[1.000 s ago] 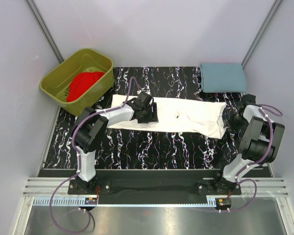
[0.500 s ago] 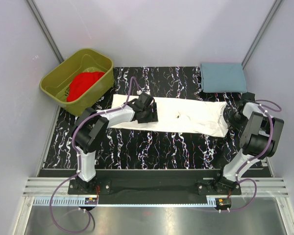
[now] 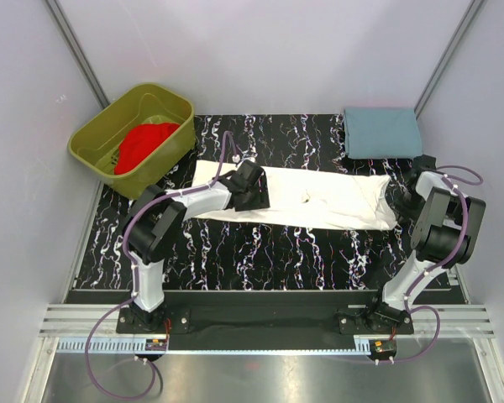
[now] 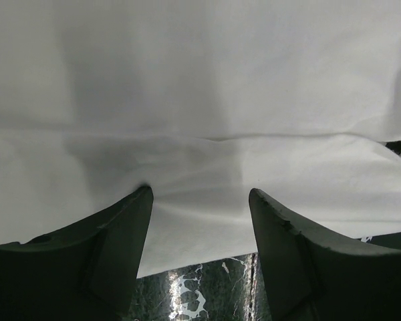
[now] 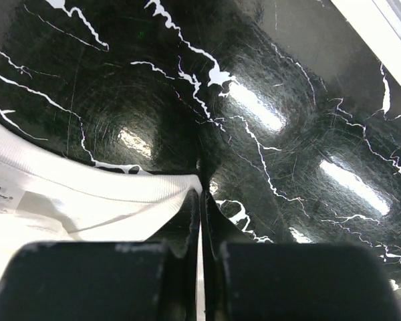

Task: Fold and stack the t-shirts
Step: Fold the tshirt

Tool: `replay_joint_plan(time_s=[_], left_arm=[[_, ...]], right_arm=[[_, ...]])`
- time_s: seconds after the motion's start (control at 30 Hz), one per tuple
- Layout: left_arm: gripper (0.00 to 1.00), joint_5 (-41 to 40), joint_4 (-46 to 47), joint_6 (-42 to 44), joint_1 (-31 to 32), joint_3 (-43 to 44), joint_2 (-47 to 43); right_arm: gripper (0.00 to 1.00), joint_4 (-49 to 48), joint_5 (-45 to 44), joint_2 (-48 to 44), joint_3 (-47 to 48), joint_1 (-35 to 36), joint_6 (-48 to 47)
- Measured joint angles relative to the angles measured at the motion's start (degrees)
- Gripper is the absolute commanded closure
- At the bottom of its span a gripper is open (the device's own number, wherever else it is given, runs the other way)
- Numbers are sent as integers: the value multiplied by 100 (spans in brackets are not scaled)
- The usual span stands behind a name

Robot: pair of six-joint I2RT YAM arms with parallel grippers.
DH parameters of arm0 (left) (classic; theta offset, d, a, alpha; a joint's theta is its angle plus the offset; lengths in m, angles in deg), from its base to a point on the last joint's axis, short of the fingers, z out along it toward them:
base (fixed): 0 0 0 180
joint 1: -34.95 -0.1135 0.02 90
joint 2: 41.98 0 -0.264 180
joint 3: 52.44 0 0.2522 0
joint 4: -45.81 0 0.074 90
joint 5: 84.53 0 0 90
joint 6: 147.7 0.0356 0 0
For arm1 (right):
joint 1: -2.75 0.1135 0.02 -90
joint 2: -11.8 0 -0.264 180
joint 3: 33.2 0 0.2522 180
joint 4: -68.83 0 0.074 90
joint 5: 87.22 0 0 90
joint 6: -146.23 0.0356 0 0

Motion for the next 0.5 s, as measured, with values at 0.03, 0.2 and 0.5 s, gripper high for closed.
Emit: replay_joint_plan(time_s=[0.03,0.2,0.5], left_arm=[[32,-4,2,-15,0,-2,-7],[30,61,-101,55,-4,-66,-114],[22,1014,-807,599,-11,321,-203]], right_arm=[[100,-2,-2,0,-2,4,0],[90,-44,17,-81,-76,4,4],[59,358,306,-603,59,-35,-66]])
